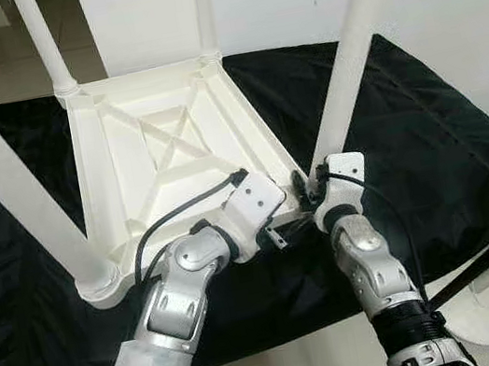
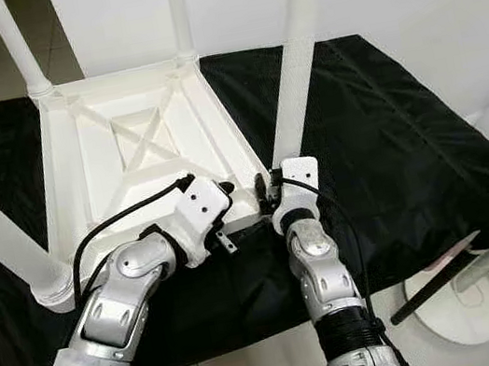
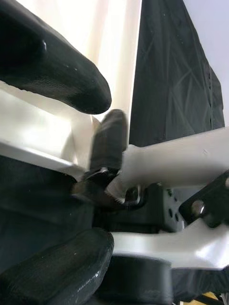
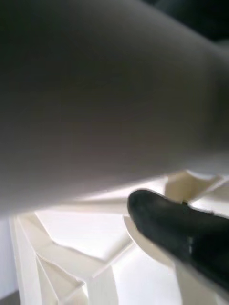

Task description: Building children table

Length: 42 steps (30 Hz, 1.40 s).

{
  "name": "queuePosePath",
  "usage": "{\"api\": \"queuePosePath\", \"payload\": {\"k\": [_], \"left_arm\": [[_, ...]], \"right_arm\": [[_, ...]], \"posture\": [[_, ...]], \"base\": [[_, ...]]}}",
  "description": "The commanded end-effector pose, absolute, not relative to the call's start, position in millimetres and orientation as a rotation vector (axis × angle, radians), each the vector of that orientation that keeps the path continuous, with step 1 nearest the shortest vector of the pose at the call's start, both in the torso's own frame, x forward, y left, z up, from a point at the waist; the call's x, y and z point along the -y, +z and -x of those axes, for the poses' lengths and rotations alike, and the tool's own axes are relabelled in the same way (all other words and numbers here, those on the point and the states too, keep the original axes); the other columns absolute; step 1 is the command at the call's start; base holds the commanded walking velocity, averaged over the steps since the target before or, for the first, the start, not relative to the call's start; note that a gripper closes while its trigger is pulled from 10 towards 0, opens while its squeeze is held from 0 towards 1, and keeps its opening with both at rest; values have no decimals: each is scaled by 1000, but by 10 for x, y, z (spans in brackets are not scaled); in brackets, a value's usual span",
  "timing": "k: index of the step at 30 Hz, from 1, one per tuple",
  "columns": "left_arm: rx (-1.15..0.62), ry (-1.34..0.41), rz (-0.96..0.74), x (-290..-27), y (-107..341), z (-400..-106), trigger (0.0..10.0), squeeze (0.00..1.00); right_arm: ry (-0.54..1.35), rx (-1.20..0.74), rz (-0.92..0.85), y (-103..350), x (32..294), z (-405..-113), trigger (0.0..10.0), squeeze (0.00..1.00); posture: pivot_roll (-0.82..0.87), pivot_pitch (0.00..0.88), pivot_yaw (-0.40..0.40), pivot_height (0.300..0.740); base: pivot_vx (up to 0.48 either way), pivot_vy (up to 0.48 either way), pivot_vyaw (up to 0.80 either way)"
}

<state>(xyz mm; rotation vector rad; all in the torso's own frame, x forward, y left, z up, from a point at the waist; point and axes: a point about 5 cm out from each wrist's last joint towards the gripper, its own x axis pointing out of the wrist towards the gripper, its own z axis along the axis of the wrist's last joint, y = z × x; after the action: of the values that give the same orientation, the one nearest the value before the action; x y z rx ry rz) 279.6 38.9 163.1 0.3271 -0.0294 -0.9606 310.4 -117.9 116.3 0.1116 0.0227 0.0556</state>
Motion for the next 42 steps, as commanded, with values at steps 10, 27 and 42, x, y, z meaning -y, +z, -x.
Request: {"api": "queuePosePath", "payload": {"k": [10,27,42], "left_arm": [[34,-859,-319,-442,1635,-2788,10000,0],[-19,-988,-311,-488,1577,-2615,10000,0],[-3,-987,-332,-434,1611,-2632,10000,0]], "right_arm": [[194,-9,-61,1125,1424,-2959,10000,0],[583,12,164,1221,1759,-3022,10000,0],[699,-16,263,1251,1736,-3281,0,0]], "posture": [[-59,0,-25,740],[-62,0,-5,740],[-40,0,-26,740]], "base": [[0,0,0],[0,0,0],[0,0,0]]}}
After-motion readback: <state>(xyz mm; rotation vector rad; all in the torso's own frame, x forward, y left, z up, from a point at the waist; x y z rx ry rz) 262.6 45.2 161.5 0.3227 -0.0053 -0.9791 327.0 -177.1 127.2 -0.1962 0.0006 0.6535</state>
